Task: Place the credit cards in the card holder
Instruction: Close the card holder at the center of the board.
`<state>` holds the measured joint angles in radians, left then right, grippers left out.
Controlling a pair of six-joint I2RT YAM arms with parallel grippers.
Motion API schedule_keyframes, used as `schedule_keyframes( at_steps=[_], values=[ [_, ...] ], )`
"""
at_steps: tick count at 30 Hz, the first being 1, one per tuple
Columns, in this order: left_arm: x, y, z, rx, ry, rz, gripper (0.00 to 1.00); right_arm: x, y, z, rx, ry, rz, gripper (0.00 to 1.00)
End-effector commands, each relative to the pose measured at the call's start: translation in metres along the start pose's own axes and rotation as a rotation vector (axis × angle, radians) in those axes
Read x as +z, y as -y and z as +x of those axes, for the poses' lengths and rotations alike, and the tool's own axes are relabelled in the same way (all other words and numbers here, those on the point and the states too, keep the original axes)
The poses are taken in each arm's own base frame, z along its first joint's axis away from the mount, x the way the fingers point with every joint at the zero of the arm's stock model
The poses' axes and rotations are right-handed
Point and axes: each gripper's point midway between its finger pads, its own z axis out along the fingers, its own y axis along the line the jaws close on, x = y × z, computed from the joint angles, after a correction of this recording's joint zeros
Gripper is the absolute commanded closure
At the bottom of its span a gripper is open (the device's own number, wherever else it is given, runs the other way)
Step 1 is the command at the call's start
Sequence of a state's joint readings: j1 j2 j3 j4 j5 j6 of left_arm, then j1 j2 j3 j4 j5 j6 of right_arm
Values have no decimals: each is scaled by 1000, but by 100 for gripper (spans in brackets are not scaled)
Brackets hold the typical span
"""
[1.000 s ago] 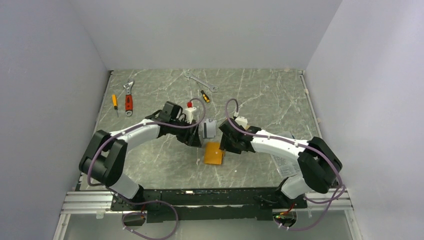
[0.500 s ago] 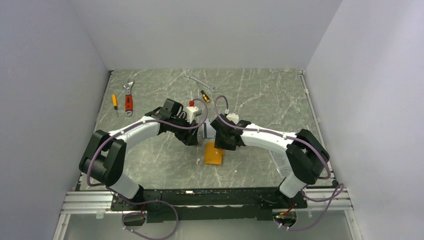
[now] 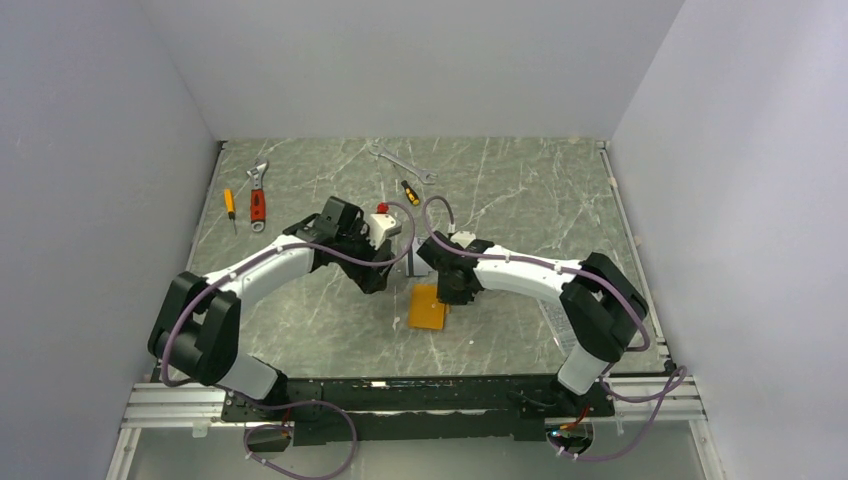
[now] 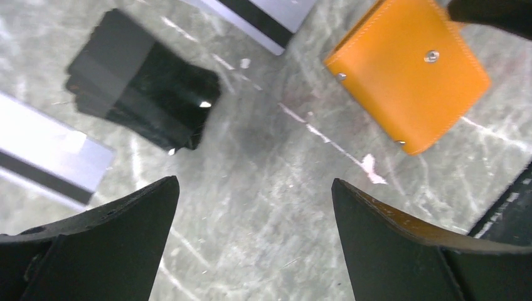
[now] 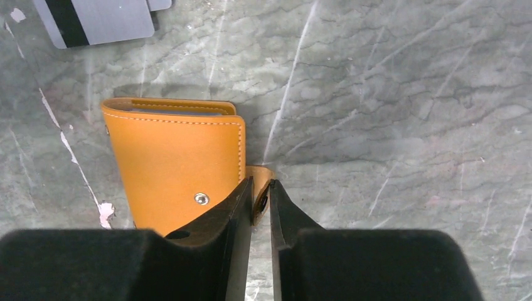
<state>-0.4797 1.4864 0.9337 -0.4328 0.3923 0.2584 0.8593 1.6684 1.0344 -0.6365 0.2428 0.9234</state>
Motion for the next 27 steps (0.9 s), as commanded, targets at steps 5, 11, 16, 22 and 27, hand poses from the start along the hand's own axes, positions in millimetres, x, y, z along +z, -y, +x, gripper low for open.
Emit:
schedule_keyframes(
  at_steps=[5,11,16,22,27],
  values=[
    [-60,-78,-38,162,83,-469,1,-25,3,-16,19,72,-25,85],
    [-94,-75,-49,295,209,-502,1,-25,3,-15,16,74,-57,87],
    [-61,-38,-32,591,128,-345,28,-19,9,-18,34,60,-68,100],
    [-65,-48,-37,704,11,-444,50,-15,16,-18,40,60,-57,100],
    [-58,-47,-40,722,-64,-405,99,-11,19,-19,38,53,-58,100]
  ],
)
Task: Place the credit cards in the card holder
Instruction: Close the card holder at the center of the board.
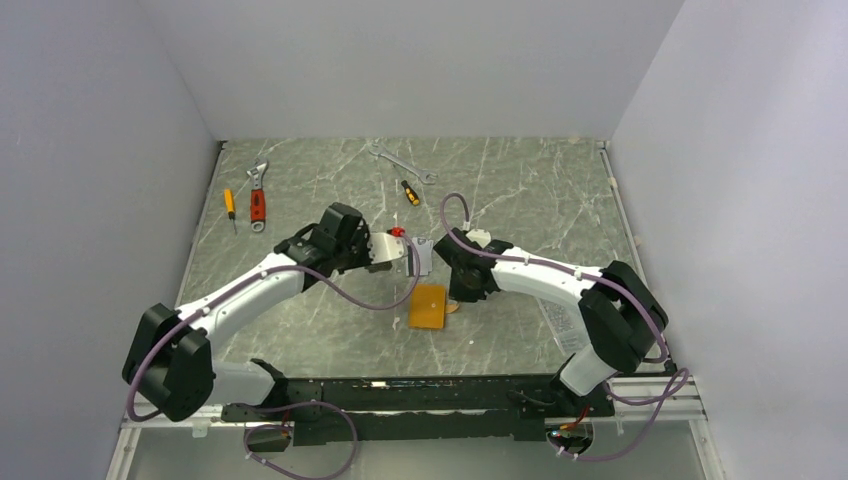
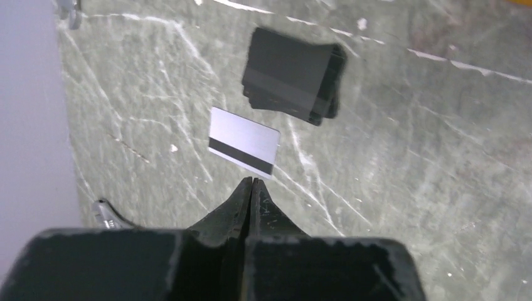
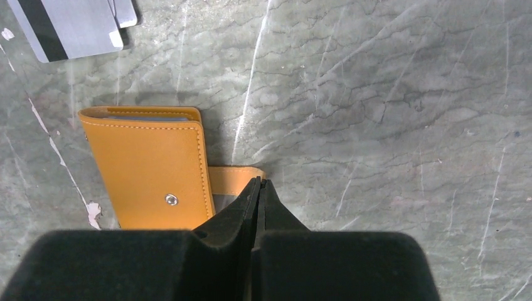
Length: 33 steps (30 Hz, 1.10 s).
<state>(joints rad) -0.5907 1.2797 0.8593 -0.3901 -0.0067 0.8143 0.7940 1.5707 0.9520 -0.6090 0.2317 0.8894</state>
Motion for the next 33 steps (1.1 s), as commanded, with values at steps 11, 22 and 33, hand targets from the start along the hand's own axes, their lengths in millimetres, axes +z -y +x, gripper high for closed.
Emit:
schedule_keyframes(
  at_steps=[11,22,33],
  values=[
    [-22,-58,26,-6,-251,-174,100,-3,2,-21,-2,51,-79,100],
    [-46,-37,67,-87,-495,6,52,0,-2,-22,-15,66,-133,100],
    [-85,32,61,-47,-302,201,19,1,-3,-24,-8,73,-182,100]
  ],
)
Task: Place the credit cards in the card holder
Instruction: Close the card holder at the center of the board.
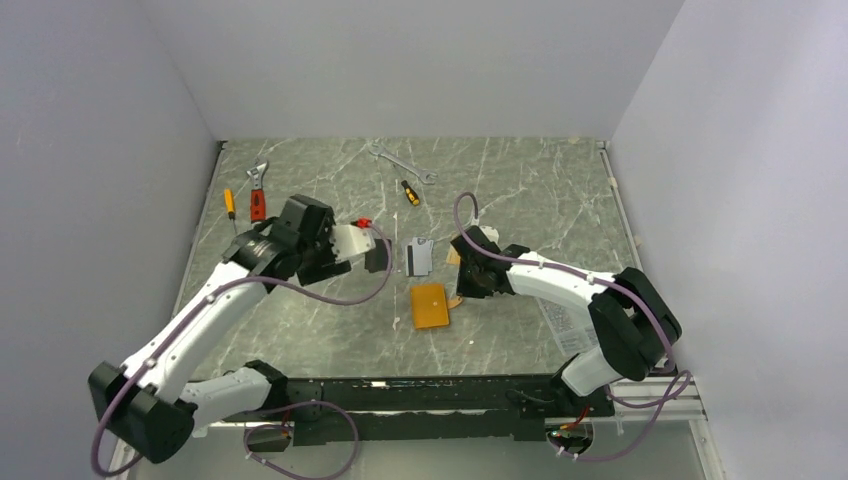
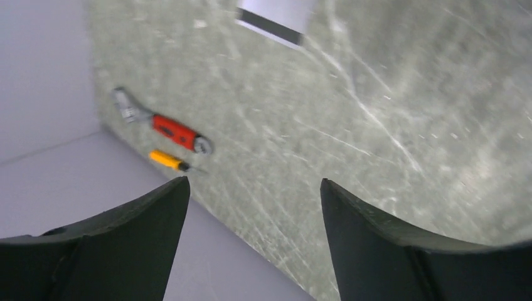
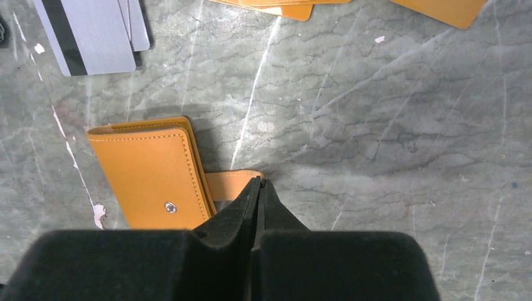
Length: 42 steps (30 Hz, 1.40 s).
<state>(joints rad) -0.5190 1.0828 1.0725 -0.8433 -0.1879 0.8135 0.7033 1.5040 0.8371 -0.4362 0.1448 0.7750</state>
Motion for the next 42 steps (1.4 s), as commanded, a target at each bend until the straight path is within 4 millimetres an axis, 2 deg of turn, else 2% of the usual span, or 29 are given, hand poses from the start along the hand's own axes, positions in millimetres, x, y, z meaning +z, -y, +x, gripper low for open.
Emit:
schedule_keyframes(
  at_steps=[1,3,5,6,7,10,13,18,21,25,27,28,35,38,42],
  values=[
    [20,76,17,77,-32,288,21,-5,-13,-11,0,39,-72,100],
    [20,85,-11,198,183,207,17,-5,-14,-11,-4,32,-76,100],
    [27,114,-20,387,327,182,4,-5,-14,-11,-11,27,-77,100],
    [31,127,-25,462,394,174,1,-5,-14,-11,-13,26,-77,100],
    [34,139,-28,562,451,180,1,-5,-14,-11,-16,23,-80,100],
    [40,167,-44,717,594,224,1,-4,-13,-11,-15,17,-83,100],
    [45,183,-62,845,721,218,1,-3,-15,-9,-9,7,-99,100],
    [64,189,-87,925,781,220,1,-2,-19,-8,-10,-9,-119,100],
    [63,193,-102,974,863,176,1,-1,-21,-8,-9,-16,-130,100],
    [67,197,-114,1052,908,163,2,-1,-23,-7,-9,-19,-149,100],
    [72,200,-117,1083,906,184,6,-1,-25,-6,-6,-23,-161,100],
    [72,197,-126,1105,905,195,8,-2,-27,-5,-5,-30,-173,100],
    [86,215,-140,1220,895,310,19,-3,-27,1,-10,-43,-195,100],
    [94,227,-136,1294,867,389,25,-4,-28,3,-19,-52,-208,100],
    [106,235,-117,1402,787,486,32,-5,-32,3,-27,-59,-225,100]
  ],
)
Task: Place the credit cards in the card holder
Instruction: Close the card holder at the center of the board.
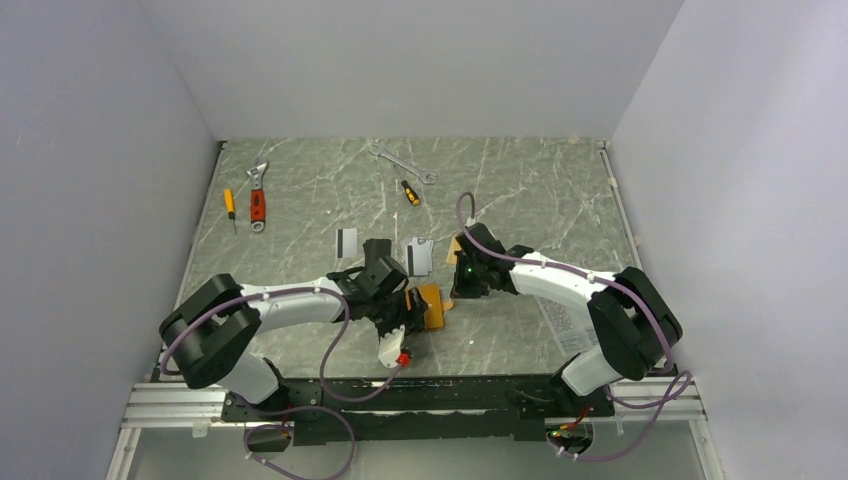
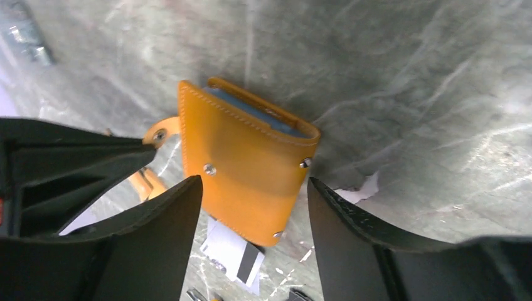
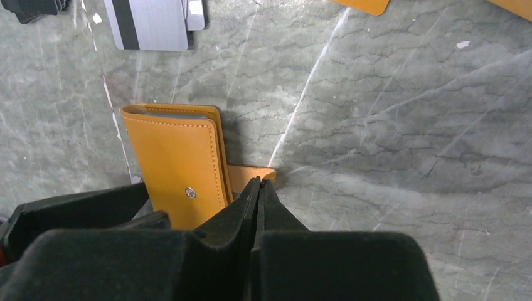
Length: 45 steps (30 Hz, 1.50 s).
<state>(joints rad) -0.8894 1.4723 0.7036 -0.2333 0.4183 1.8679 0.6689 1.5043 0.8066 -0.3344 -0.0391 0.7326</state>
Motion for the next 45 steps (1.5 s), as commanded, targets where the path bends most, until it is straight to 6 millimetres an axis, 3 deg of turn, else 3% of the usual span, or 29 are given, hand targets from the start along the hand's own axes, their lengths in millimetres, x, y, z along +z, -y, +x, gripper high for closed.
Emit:
schedule_keyframes(
  at_steps=[1,5,12,31,45],
  values=[
    [7,26,-4,92,29,159,34,-4,-12,-3,-23,3,-61,100],
    [12,45,3,114,6,233,54,-4,-14,-4,-26,3,-67,100],
    [16,46,-1,105,4,232,63,-8,-24,-4,-23,-6,-115,100],
    [16,53,-9,96,-8,232,69,-8,-62,18,-44,-69,-235,100],
    [16,56,-12,94,-22,219,74,0,-63,28,-40,-84,-224,100]
  ],
)
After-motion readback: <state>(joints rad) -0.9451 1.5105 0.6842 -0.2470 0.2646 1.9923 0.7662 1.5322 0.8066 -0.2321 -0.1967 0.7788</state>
